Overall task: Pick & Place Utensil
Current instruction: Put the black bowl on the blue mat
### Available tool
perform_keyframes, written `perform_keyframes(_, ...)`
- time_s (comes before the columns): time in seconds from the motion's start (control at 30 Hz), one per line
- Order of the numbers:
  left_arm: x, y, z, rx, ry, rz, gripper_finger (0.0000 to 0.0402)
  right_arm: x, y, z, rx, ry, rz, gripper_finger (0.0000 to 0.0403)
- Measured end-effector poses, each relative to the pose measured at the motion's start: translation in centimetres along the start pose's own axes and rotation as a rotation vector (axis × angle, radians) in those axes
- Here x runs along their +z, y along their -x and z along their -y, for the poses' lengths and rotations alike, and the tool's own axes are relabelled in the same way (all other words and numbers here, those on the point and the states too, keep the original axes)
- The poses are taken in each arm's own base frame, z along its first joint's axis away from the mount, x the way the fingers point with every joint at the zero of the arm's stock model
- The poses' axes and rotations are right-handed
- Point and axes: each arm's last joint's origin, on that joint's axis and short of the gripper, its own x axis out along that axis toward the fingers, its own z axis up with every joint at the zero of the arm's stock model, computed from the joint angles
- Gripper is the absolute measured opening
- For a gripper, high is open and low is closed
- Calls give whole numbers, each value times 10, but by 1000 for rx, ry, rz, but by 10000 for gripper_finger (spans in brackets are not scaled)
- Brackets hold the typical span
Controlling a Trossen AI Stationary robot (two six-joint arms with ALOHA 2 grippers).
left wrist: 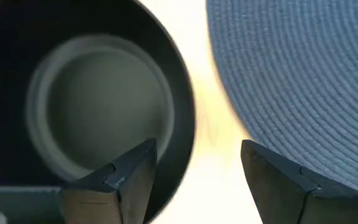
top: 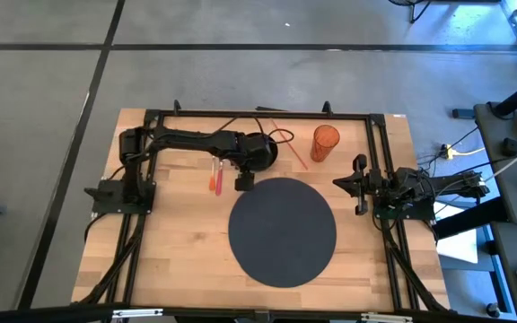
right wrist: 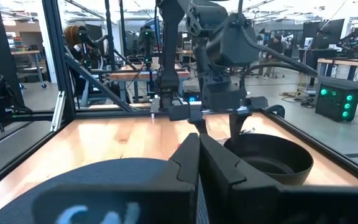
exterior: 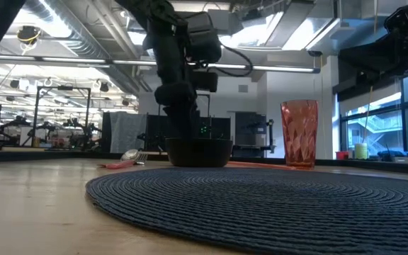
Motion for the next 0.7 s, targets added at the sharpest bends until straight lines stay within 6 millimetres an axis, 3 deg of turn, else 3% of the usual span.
perform_keyframes(0.7,4,-12,-8,70,22,26,222,0,0,0,0,0,1,11)
